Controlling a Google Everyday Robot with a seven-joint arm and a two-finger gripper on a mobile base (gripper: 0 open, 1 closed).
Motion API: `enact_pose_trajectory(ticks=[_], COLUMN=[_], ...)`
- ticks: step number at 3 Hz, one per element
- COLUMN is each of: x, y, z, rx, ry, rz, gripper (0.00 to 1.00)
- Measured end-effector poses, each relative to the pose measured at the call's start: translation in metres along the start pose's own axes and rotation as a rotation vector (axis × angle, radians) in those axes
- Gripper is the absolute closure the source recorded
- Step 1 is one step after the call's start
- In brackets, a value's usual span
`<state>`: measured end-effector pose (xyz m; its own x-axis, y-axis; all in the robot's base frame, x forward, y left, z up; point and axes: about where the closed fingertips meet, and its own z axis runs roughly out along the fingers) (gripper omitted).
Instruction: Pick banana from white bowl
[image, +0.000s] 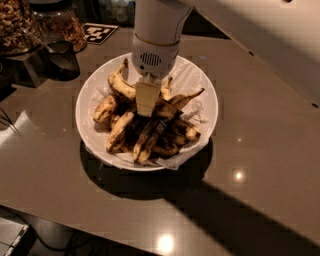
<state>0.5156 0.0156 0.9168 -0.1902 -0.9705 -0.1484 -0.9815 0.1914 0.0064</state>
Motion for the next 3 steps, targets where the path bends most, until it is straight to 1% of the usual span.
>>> enact_pose_trajectory(ticks=[1,3], x=[-0.0005,-0.0007], y=[0.0000,-0.0056], z=[-0.0033,-0.0076], rx=[0.000,0.000], ry=[0.000,0.000], rz=[0.000,0.000], gripper=[1.00,1.00])
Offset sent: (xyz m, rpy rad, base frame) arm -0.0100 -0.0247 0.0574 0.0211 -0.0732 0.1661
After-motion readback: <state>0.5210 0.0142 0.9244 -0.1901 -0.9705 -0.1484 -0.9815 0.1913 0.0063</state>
